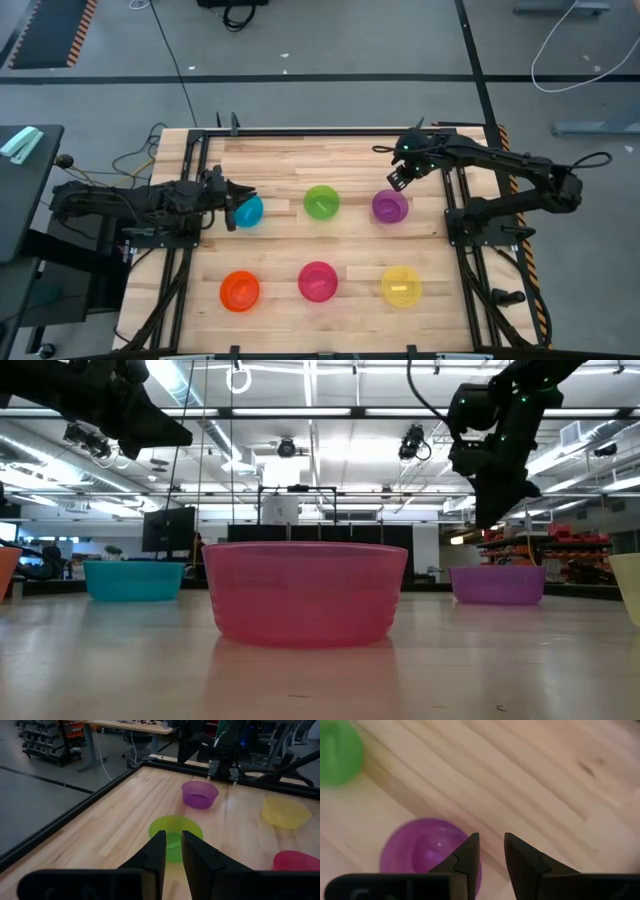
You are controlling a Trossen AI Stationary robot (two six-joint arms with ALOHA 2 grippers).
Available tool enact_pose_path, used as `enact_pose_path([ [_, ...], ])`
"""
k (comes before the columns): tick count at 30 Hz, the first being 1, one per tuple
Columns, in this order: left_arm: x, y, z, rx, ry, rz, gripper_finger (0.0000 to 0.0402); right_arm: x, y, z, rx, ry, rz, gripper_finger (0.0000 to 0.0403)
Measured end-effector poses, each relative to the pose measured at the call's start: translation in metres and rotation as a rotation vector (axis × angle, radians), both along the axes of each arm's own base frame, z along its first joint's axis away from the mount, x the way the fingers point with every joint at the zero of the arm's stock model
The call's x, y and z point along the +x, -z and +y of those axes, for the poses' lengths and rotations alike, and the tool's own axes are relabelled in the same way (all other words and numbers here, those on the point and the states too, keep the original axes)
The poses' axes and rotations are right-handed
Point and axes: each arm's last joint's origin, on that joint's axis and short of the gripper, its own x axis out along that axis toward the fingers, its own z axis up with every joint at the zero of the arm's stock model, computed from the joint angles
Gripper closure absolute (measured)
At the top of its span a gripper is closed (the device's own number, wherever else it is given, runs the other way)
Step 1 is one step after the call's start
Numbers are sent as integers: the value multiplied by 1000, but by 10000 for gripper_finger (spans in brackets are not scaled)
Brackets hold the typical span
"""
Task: Nest bowls inside each other
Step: Stack the purple bowl on the yellow bowl
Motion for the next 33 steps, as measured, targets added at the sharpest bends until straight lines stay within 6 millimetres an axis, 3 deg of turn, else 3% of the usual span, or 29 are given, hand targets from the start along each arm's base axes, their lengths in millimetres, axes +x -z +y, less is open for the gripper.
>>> enact_pose_path([
  [17, 4, 4, -1, -58, 15, 19, 331, 20, 27, 21, 116, -73, 150, 304],
  [24, 8, 8, -1, -59, 14, 51, 324, 17, 45, 19, 124, -78, 198, 304],
  [33, 11, 11, -2, -58, 14, 73, 330, 18, 47, 19, 114, -81, 178, 304],
])
